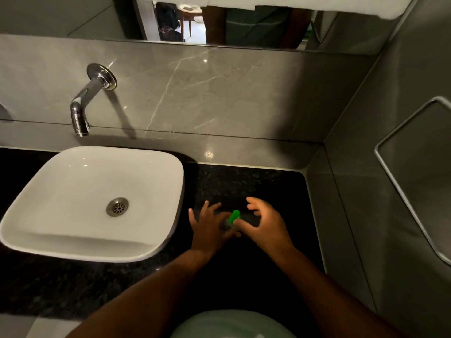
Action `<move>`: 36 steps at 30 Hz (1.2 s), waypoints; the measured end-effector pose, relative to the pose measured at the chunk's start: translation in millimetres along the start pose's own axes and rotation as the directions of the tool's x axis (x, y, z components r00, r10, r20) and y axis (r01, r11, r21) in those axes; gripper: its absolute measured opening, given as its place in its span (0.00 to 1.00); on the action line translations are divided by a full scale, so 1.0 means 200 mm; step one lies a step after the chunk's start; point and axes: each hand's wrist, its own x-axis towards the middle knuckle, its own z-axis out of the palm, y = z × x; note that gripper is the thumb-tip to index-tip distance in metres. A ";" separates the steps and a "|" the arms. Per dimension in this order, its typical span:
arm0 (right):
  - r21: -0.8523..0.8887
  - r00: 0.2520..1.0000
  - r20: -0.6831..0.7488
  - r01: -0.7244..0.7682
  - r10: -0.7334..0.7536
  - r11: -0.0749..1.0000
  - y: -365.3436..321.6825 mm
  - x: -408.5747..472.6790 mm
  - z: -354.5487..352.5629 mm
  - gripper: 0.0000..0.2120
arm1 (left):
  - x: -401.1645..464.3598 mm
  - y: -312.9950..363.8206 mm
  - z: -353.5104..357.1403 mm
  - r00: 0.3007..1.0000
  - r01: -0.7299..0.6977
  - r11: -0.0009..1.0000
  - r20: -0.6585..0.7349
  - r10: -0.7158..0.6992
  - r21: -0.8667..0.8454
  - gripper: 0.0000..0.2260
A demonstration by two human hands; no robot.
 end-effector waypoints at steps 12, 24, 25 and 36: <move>-0.370 0.983 -0.178 -0.023 -0.046 0.929 -0.16 -0.06 0.17 0.22 | 0.00 -0.03 0.03 1.000 0.015 1.000 0.019 -0.015 -0.018 0.21; -0.475 0.997 0.072 0.049 -0.016 0.879 -0.23 -0.03 0.06 0.23 | 0.05 -0.06 0.01 0.996 -0.012 0.999 0.093 0.017 -0.046 0.27; -0.477 0.995 0.094 0.059 -0.016 0.877 -0.24 -0.03 0.05 0.23 | 0.06 -0.06 0.00 0.995 -0.008 0.999 0.103 0.013 -0.049 0.28; -0.133 0.960 -0.197 0.174 -0.198 0.976 -0.19 -0.11 -0.05 0.22 | 0.03 -0.06 -0.01 0.973 -0.017 0.999 0.229 0.005 0.049 0.41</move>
